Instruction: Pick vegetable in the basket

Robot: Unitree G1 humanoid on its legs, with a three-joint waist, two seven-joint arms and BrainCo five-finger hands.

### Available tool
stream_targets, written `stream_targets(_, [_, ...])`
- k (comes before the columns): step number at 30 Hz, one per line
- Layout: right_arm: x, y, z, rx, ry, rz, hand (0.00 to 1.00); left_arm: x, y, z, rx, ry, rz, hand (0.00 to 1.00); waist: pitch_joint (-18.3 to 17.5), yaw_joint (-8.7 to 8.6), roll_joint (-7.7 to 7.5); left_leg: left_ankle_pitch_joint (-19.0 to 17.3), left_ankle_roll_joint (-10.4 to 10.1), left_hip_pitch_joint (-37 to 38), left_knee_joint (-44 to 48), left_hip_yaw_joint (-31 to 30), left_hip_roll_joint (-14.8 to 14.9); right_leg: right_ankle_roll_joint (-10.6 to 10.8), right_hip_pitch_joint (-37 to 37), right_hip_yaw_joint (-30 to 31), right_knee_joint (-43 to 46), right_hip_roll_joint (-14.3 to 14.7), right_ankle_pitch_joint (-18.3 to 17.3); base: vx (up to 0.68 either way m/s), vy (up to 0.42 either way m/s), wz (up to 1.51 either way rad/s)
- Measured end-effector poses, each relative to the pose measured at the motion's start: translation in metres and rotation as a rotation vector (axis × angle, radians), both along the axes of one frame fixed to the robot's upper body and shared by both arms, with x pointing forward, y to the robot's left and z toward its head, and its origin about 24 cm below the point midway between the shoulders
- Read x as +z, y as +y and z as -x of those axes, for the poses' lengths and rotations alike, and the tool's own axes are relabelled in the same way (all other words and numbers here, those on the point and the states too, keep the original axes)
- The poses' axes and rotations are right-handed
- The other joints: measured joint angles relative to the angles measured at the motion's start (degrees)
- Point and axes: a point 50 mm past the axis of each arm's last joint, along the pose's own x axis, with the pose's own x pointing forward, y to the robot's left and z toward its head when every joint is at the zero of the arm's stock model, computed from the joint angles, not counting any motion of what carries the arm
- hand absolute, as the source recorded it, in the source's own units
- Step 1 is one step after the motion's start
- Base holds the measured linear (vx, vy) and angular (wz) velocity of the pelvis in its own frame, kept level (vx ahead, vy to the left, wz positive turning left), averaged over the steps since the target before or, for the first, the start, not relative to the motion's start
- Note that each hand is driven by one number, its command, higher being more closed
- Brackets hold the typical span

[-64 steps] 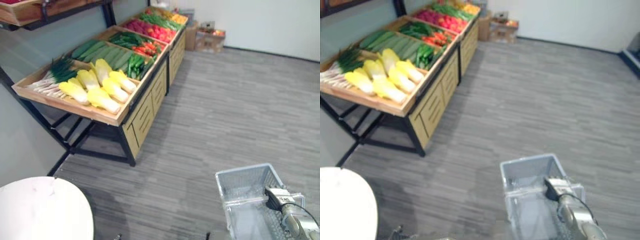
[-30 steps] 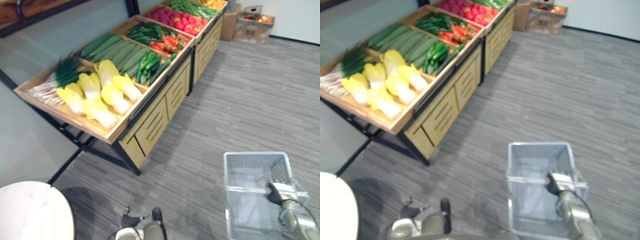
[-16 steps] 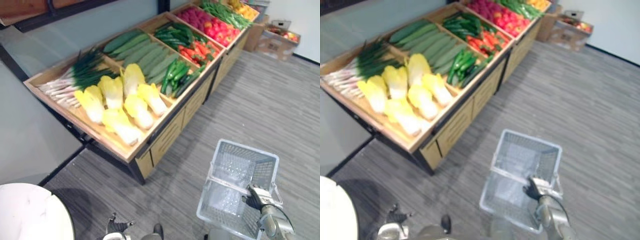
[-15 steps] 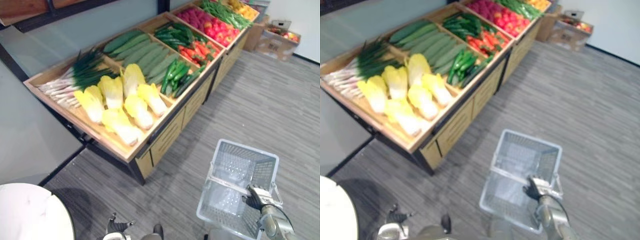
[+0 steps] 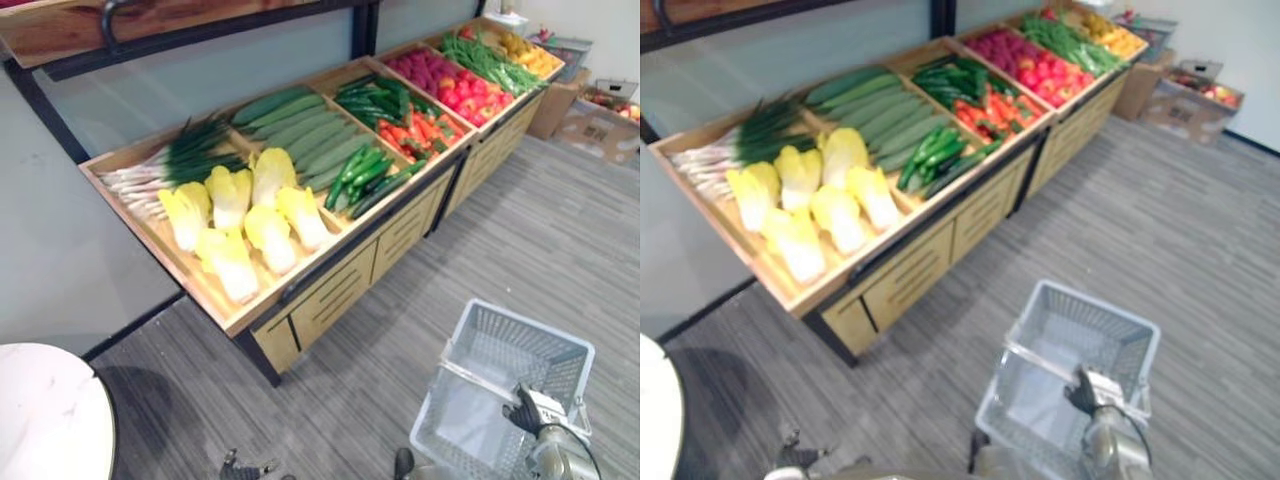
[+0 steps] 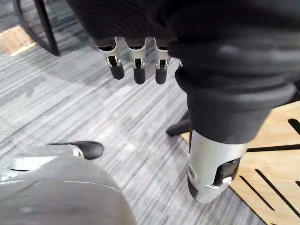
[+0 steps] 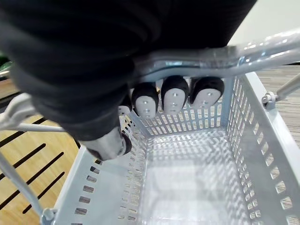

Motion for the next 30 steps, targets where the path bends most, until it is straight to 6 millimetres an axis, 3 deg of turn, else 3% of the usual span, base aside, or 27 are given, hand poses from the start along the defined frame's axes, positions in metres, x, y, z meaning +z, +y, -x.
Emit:
stream_targets(5, [0.000,-0.003,0.003,0.005,0.009,0.004,1.00,-0.002,-0.003,0.006,0.013,0.013,0.011,0.00,-0.69,0.07,1.54,0.86,0.34,-2.20,2.09,-2.38,-0.48,0.36,1.56,-3.30,-1.79,-0.92,0.55,0.05,0.026,0.33])
stream_targets(11, [0.004,0.000,-0.007,0.038,-0.016,-0.021,1.00,0.000,-0.007,-0.003,-0.022,-0.015,0.015,0.00,-0.91,0.25,2.17,5.11,1.51,-2.73,0.57,4.44,-2.60,0.54,4.69,-7.76,-4.51,-3.59,1.02,0.04,0.037,0.46])
stream_targets(13, [0.004,0.009,-0.013,0.079,-0.025,-0.036,1.00,-0.001,-0.007,-0.001,-0.028,-0.009,0.019,0.00,-0.91,1.12,2.18,6.23,1.30,-1.62,-2.03,4.64,-2.59,0.54,4.75,-7.86,-4.74,-3.43,1.14,0.02,-0.008,0.07])
stream_targets(18, [0.004,0.026,-0.023,0.170,-0.022,-0.068,1.00,-0.001,-0.010,0.000,-0.057,0.001,0.031,0.00,-0.91,1.32,2.03,8.10,1.31,0.61,-6.31,4.52,-2.97,0.69,5.60,-8.98,-4.76,-3.51,1.24,0.00,-0.006,0.10])
stream_targets(30, [0.001,0.037,-0.024,0.226,0.006,-0.084,1.00,-0.001,-0.008,-0.001,-0.110,0.013,0.016,0.00,-1.62,1.46,0.30,8.84,1.54,1.96,-8.37,4.60,-3.81,1.25,6.47,-9.29,-5.40,-4.11,1.58,-0.01,0.003,0.02])
